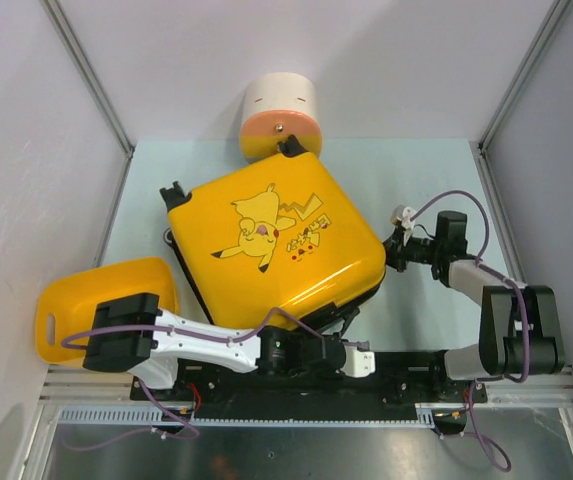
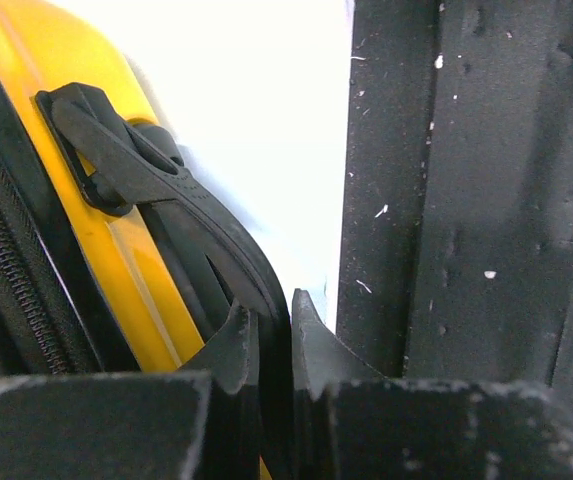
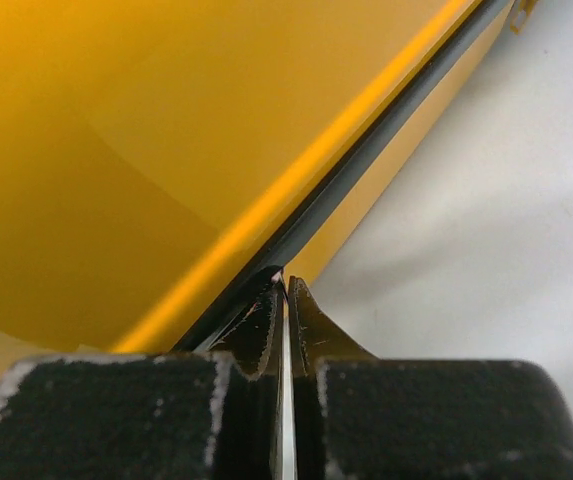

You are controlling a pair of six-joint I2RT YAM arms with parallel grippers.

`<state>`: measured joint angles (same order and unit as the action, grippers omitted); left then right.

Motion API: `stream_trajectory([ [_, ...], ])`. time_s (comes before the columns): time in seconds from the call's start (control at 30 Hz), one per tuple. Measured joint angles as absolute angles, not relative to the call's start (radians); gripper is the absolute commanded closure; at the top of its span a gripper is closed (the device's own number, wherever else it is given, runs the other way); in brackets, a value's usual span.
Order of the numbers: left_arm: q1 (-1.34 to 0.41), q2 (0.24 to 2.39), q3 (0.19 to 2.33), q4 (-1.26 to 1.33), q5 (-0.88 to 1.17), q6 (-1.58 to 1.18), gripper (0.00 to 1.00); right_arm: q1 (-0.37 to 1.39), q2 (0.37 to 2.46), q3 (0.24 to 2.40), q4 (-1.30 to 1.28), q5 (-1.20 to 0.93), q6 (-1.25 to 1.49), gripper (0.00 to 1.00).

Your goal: Open, take out, and arrange the luggage

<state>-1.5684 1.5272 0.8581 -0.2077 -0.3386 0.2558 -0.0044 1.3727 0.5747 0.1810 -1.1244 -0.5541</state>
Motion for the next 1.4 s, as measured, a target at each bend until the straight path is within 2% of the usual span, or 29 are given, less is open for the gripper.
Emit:
stream_trajectory([
  [0.1,-1.557,1.525,0.853,-0.200,-0.341,0.256,1.00,0.025,1.433,0.606,0.247,-1.127,-0.538,1.00],
  [0.17,-1.554,1.524,0.850,-0.194,-0.344,0.256,0.98,0.041,1.451,0.612,0.281,-1.122,-0.531,0.92],
  [0.2,-1.552,1.524,0.850,-0.194,-0.344,0.256,0.92,0.045,1.455,0.613,0.292,-1.118,-0.527,0.89],
  [0.23,-1.551,1.524,0.850,-0.193,-0.345,0.256,0.74,0.048,1.457,0.614,0.302,-1.113,-0.521,0.80],
  [0.27,-1.551,1.524,0.850,-0.192,-0.347,0.256,0.65,0.049,1.457,0.614,0.307,-1.106,-0.514,0.75],
  [0.3,-1.551,1.524,0.850,-0.192,-0.348,0.262,0.41,0.049,1.457,0.615,0.310,-1.095,-0.509,0.71],
  [0.33,-1.552,1.524,0.854,-0.203,-0.337,0.282,0.29,0.049,1.457,0.621,0.316,-1.075,-0.508,0.63],
  [0.4,-1.574,1.523,0.861,-0.241,-0.306,0.328,0.13,0.045,1.456,0.652,0.323,-1.056,-0.505,0.54],
  [0.43,-1.585,1.523,0.867,-0.263,-0.299,0.341,0.11,0.036,1.453,0.676,0.326,-1.044,-0.511,0.45],
  [0.5,-1.597,1.529,0.893,-0.321,-0.282,0.362,0.00,0.017,1.427,0.716,0.316,-1.029,-0.521,0.38],
  [0.53,-1.596,1.532,0.912,-0.351,-0.276,0.373,0.00,0.001,1.404,0.727,0.308,-1.024,-0.528,0.33],
  [0.63,-1.592,1.553,0.989,-0.455,-0.257,0.388,0.00,-0.054,1.324,0.736,0.245,-1.005,-0.563,0.26],
  [0.77,-1.589,1.614,1.158,-0.598,-0.230,0.434,0.00,-0.113,1.214,0.736,0.128,-0.946,-0.598,0.21],
  [0.9,-1.617,1.631,1.383,-0.557,-0.129,0.508,0.00,-0.135,1.144,0.743,0.022,-0.876,-0.590,0.19],
  [0.97,-1.630,1.627,1.483,-0.529,-0.091,0.522,0.00,-0.138,1.135,0.771,-0.034,-0.831,-0.554,0.12],
  [1.17,-1.610,1.575,1.575,-0.539,-0.011,0.472,0.00,-0.131,1.142,0.890,-0.150,-0.748,-0.396,0.09],
  [1.23,-1.541,1.562,1.608,-0.579,0.041,0.393,0.00,-0.114,1.141,0.915,-0.172,-0.730,-0.337,0.08],
  [1.3,-1.400,1.529,1.618,-0.595,0.087,0.314,0.00,-0.089,1.139,0.923,-0.188,-0.717,-0.292,0.09],
  [1.4,-1.032,1.455,1.616,-0.607,0.170,0.176,0.00,-0.045,1.130,0.924,-0.220,-0.695,-0.241,0.09],
])
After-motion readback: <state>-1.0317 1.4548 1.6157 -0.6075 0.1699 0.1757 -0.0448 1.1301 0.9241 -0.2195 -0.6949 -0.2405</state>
